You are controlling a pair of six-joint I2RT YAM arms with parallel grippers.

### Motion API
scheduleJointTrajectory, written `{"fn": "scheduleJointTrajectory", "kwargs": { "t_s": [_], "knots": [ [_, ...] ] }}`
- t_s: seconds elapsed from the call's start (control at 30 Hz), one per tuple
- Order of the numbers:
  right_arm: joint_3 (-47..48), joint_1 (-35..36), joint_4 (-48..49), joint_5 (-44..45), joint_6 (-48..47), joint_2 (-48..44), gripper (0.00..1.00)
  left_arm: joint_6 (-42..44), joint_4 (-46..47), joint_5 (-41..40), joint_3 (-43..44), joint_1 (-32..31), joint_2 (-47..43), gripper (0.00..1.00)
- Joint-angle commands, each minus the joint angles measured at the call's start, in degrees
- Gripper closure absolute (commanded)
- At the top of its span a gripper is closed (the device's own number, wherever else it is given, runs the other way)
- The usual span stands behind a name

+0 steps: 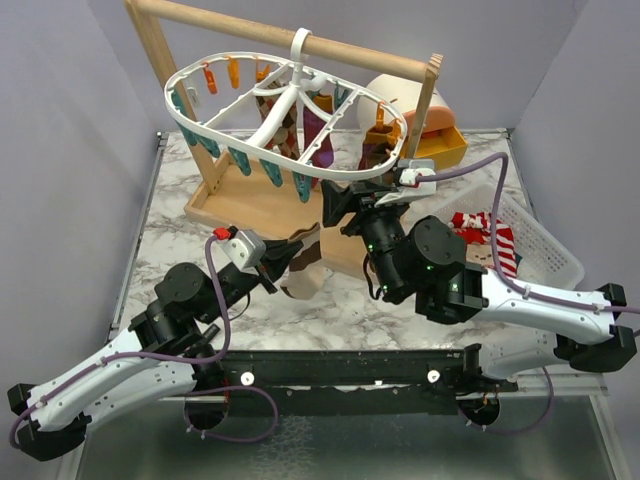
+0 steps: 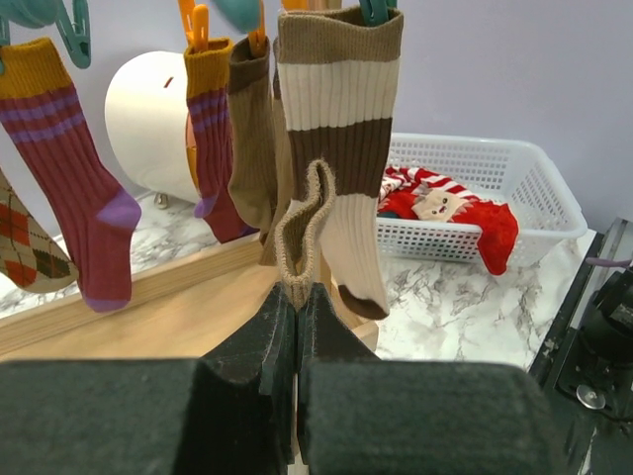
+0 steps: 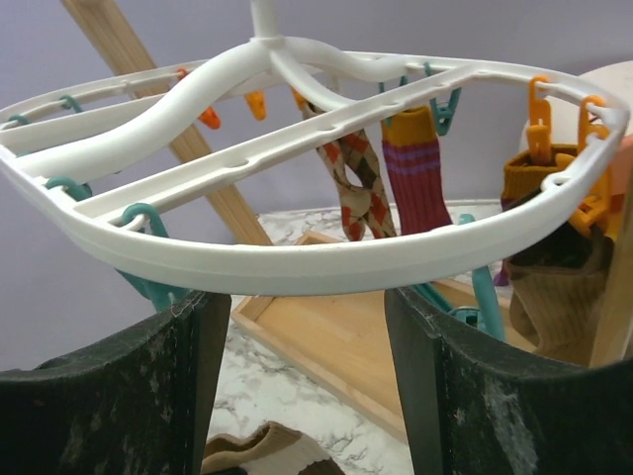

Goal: Clip the socks to the hanger
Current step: Rotate the hanger at the clothesline.

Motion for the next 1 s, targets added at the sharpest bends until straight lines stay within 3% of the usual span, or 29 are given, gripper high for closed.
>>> {"fn": "scheduleJointTrajectory", "kwargs": {
  "t_s": [0.0, 0.13, 0.3, 0.57, 0.7, 0.97],
  "knots": [
    [-1.36, -1.85, 1.76, 6.11, -0.98, -3.63, 0.31, 0.57, -0.48, -1.40, -0.49, 0.21, -0.46, 1.00],
    [-1.96, -2.10, -0.28, -4.27, -1.10, -5.94, 0.35, 0.79, -0.65, -1.45, -0.34, 0.21, -0.31, 1.00],
    [2.44, -2.07, -13.39, -14.56, 4.55, -4.53, 0.35, 1.14, -1.18, -1.54, 0.03, 0.21, -0.35, 1.00],
    [4.30, -1.99, -17.22, -18.33, 9.81, -3.44, 0.32, 0.75, -1.47, -1.48, -0.57, 0.21, -0.90, 1.00],
    [6.07, -1.96, -16.46, -16.70, 10.44, -0.62, 0.30, 0.50, -1.34, -1.28, -0.49, 0.21, -0.93, 1.00],
    [6.35, -1.99, -13.41, 0.45, 10.90, 2.12, 0.30, -0.03, -1.93, -1.13, -0.49, 0.21, -1.86, 1.00]
  ]
}}
